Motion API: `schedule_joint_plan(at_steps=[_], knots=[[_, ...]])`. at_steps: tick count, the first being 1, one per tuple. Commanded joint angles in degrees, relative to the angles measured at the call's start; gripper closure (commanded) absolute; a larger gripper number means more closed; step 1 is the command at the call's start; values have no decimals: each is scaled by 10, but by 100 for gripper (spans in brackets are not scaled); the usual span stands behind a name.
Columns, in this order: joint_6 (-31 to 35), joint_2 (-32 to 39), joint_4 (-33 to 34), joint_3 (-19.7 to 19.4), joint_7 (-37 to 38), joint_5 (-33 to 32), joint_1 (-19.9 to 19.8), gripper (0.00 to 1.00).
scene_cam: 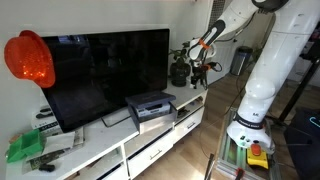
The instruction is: Move the spectacle case to the top of the television stand then put the white glasses on the stand
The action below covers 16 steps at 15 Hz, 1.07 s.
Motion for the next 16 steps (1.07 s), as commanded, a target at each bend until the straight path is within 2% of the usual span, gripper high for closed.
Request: schedule_joint_plan(at_steps=[1,6,10,13,16], knots=[[-1,0,1,2,0,0,-1,0],[-1,-1,3,2,0,0,-1,0],[33,78,15,-4,-11,-1,-8,0],[88,138,14,-10,-19,-13,-14,0],[184,206,23,-13,-39,-17,-27,0]])
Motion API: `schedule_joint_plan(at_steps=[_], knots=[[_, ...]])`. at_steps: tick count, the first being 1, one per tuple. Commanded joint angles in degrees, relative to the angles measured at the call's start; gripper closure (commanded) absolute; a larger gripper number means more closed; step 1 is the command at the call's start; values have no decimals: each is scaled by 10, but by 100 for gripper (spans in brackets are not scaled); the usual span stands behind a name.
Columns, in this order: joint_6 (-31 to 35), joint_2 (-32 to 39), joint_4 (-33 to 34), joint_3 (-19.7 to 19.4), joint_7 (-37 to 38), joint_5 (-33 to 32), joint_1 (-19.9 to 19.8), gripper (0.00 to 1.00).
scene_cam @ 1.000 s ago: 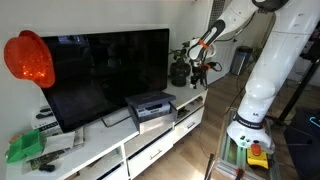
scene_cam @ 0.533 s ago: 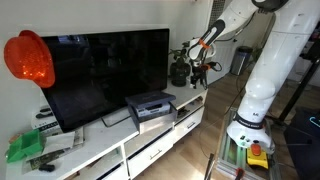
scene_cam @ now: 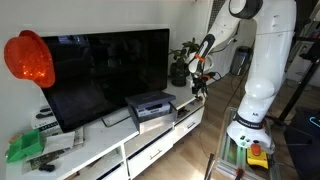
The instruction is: Move the spectacle case to the top of the television stand then put the white glasses on the stand
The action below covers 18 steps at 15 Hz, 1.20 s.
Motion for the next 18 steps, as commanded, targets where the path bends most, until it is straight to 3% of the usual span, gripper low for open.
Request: schedule_joint_plan(at_steps=[1,4,5,14,18], knots=[[117,89,20,-7,-22,-24,-17,0],[199,151,35,-11,-21,-22,-25,0],[169,111,13,-11,-15,-15,-16,0],[185,142,28,-10,-20,-17,-18,0],[234,213,56,38,-51,22,-82,0]])
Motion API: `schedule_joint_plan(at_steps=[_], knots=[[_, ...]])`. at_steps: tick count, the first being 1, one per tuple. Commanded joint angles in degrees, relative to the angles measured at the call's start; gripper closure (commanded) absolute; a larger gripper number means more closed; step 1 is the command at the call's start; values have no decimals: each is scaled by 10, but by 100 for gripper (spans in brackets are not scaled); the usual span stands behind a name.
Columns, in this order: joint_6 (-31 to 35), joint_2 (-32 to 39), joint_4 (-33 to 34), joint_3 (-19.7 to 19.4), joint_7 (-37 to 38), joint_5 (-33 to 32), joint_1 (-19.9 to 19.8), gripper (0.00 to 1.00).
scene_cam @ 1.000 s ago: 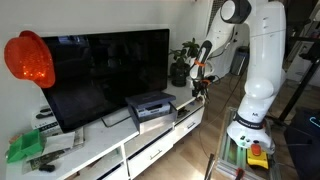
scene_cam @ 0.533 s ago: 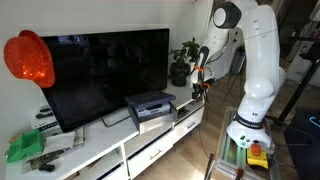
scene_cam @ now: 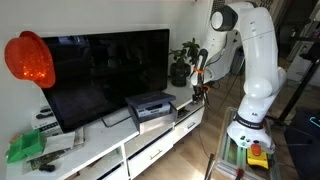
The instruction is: Move the spectacle case to the top of the television stand then put the white glasses on the stand
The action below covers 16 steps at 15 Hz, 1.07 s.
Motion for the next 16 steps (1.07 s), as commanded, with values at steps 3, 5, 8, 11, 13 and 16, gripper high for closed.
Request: schedule_joint_plan(at_steps=[3,5,8,11,13,16], knots=[[115,108,47,73,-35,48,-103,0],[175,144,62,103,-39,50,-144,0],[241,196,101,133,-20,40,-192,0],[230,183,88,121,-13,29,-182,0],[234,193,97,123,-12,29,-185,0],[231,205,110,124,-20,22,-184,0]])
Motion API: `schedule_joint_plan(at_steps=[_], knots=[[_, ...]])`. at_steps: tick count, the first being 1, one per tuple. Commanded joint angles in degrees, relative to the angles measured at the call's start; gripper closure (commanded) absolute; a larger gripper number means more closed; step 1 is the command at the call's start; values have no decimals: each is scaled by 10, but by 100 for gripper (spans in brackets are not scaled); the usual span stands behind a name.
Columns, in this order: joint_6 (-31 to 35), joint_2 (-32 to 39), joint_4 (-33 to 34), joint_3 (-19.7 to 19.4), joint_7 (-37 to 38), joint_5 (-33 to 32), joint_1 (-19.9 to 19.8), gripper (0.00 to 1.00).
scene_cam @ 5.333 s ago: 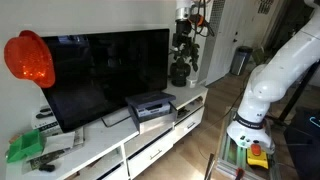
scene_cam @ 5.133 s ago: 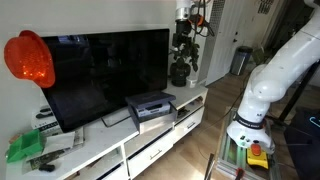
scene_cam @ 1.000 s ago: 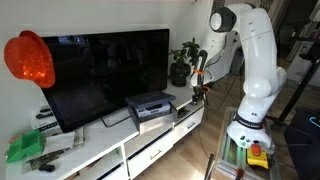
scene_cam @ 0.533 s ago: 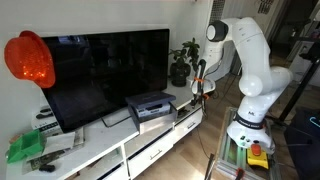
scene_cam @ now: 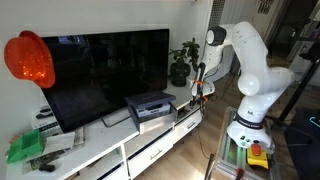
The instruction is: Move the spectacle case to the top of the television stand then put the white glasses on the stand
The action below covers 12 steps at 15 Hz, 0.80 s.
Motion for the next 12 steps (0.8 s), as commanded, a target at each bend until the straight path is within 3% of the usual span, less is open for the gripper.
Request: schedule_joint_plan(at_steps=[1,12], knots=[[-3,30,26,-4,-4,-18,3,0],[46,182,146,-18,-20,-41,33,0]])
